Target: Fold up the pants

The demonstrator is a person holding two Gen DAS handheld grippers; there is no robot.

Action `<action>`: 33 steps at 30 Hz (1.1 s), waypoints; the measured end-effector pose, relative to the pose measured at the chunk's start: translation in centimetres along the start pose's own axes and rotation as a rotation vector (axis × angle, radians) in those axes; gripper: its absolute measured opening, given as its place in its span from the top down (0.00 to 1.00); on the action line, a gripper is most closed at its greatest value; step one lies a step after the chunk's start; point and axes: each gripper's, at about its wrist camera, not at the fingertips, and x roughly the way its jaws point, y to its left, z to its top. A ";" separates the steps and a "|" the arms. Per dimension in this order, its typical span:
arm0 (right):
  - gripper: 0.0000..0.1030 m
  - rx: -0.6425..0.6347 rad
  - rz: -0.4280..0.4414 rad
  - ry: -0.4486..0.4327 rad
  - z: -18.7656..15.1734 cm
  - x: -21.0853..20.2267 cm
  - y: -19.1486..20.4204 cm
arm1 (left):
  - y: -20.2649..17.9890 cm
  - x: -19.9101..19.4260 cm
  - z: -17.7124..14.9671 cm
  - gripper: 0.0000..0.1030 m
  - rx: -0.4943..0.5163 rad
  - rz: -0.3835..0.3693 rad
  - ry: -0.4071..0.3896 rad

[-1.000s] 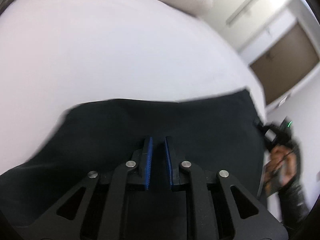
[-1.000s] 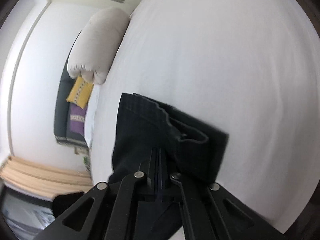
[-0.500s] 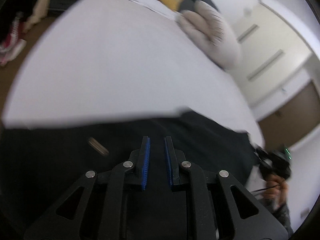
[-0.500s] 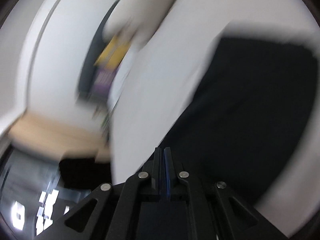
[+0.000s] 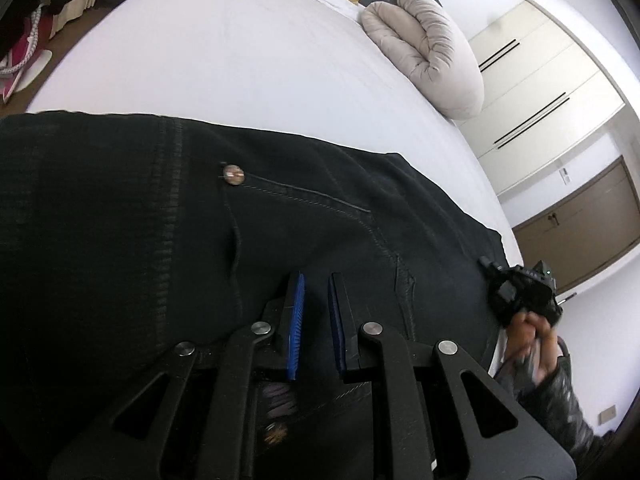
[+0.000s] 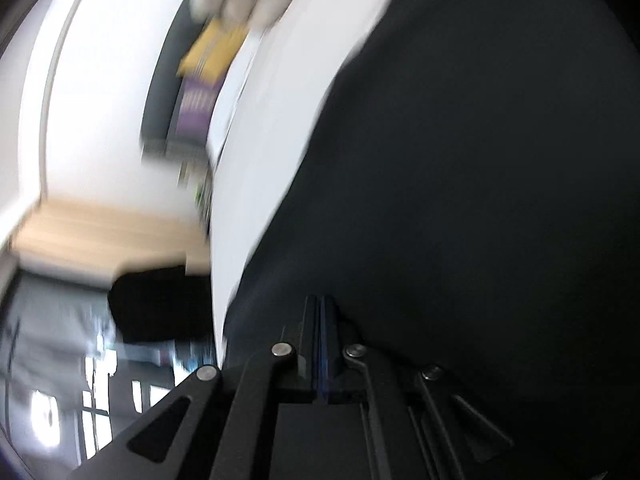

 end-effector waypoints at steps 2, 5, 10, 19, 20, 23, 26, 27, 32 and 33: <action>1.00 0.023 -0.039 -0.099 3.2 -3.2 -2.2 | 0.4 -0.8 -0.2 0.86 0.012 0.005 -0.004; 1.00 0.058 -0.099 -0.206 7.5 -6.5 -4.1 | 2.1 -2.6 0.9 0.86 0.018 0.025 -0.009; 0.96 0.117 -0.210 -0.382 11.0 -12.9 -4.4 | 2.1 -8.0 2.1 0.86 0.025 0.155 -0.066; 0.76 -0.070 0.112 0.125 -0.6 1.4 5.5 | -10.8 2.8 5.2 0.86 0.158 -0.073 0.099; 0.76 -0.083 0.104 0.187 -1.5 3.9 5.8 | -11.5 4.4 4.9 0.86 0.179 -0.043 0.127; 1.00 -0.049 0.055 0.211 -0.4 6.4 4.4 | -10.7 6.4 4.3 0.86 0.142 -0.031 0.166; 1.00 -0.035 0.037 0.072 3.7 3.1 2.6 | -8.4 5.2 4.0 0.86 0.090 -0.069 0.146; 1.00 -0.038 0.011 0.004 5.5 1.6 1.9 | -7.8 5.1 3.9 0.86 0.074 -0.087 0.141; 0.96 0.076 -0.159 -0.323 13.7 -11.1 -3.3 | -8.2 6.1 4.0 0.86 0.110 -0.062 0.126; 0.86 0.080 -0.173 -0.369 14.5 -13.4 -3.6 | -8.2 6.1 4.0 0.86 0.113 -0.062 0.122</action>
